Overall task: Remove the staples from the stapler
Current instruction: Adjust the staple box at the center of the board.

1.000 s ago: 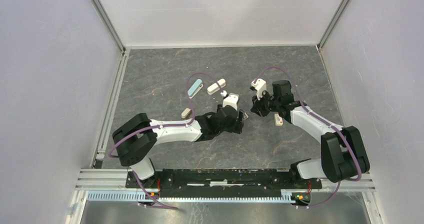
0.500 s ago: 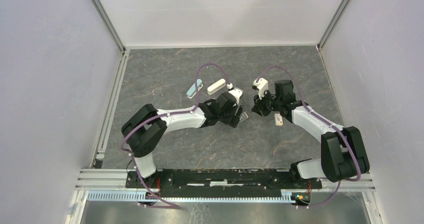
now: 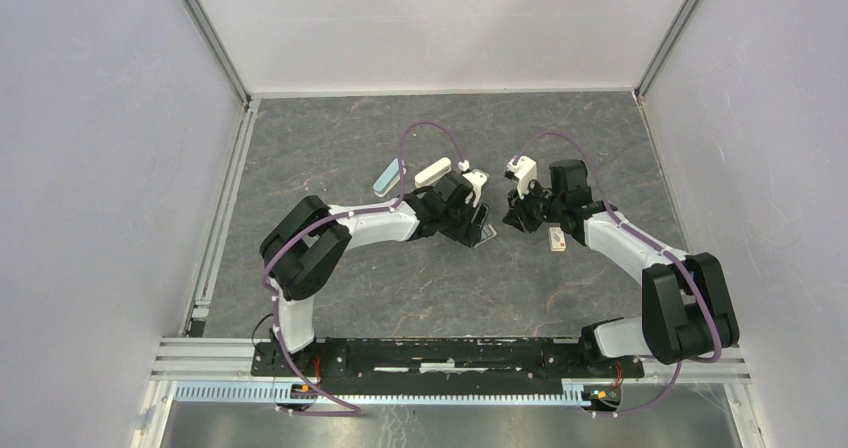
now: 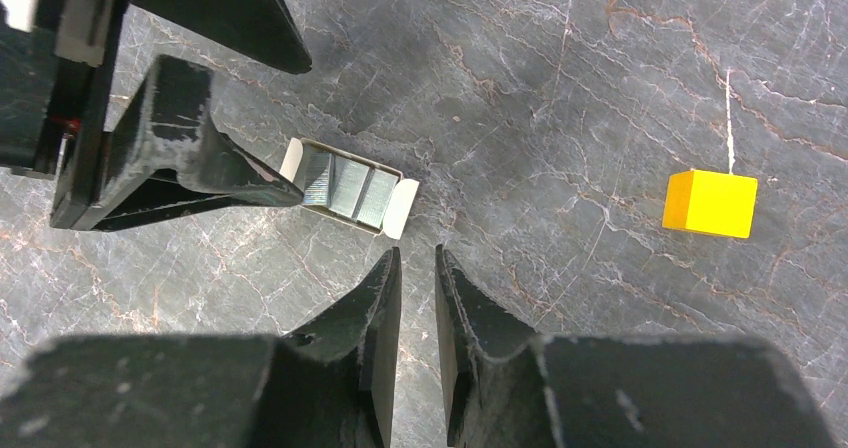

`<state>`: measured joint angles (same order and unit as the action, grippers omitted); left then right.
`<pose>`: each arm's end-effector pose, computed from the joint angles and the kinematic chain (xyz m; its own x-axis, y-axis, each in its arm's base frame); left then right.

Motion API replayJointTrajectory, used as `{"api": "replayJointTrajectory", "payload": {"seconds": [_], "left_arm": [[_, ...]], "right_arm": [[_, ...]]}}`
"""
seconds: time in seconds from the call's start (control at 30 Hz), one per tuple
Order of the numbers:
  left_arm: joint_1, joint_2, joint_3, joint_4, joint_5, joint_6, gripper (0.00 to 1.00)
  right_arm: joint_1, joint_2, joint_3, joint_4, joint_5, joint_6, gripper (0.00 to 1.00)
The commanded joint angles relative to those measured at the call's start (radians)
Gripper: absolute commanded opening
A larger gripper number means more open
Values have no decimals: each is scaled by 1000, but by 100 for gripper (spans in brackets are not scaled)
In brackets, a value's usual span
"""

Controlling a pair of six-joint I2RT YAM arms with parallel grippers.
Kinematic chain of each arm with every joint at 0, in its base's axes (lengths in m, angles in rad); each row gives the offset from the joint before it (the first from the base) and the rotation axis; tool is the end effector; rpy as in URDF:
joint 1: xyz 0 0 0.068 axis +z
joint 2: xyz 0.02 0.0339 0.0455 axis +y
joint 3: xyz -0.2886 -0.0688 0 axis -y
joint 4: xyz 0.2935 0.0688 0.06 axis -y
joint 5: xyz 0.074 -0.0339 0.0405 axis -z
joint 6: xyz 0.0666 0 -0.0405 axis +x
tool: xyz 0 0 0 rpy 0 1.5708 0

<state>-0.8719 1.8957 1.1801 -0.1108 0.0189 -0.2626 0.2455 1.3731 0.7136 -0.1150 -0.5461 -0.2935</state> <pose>0.3003 -0.3593 0.1363 -0.6578 0.3793 -0.6507 0.6243 0.7579 -0.1893 0.3074 0.1127 0.1725 -0.4851 -0.3764 -0.7893 -0.7398 0.6579 0.1409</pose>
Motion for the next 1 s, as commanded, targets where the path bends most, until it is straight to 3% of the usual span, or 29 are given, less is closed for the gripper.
{"api": "replayJointTrajectory", "payload": {"seconds": [0.0,0.47,0.97], "left_arm": [[1,21,49,12,61,29,74],[1,57,76,5,66,19,74],[1,60,93,-46,69,44,63]], "right_arm": [[-7,0,9,6,-19,-10,24],[-7,11,10,4,-19,-15,24],[-7,18,10,2,-24,-18,24]]}}
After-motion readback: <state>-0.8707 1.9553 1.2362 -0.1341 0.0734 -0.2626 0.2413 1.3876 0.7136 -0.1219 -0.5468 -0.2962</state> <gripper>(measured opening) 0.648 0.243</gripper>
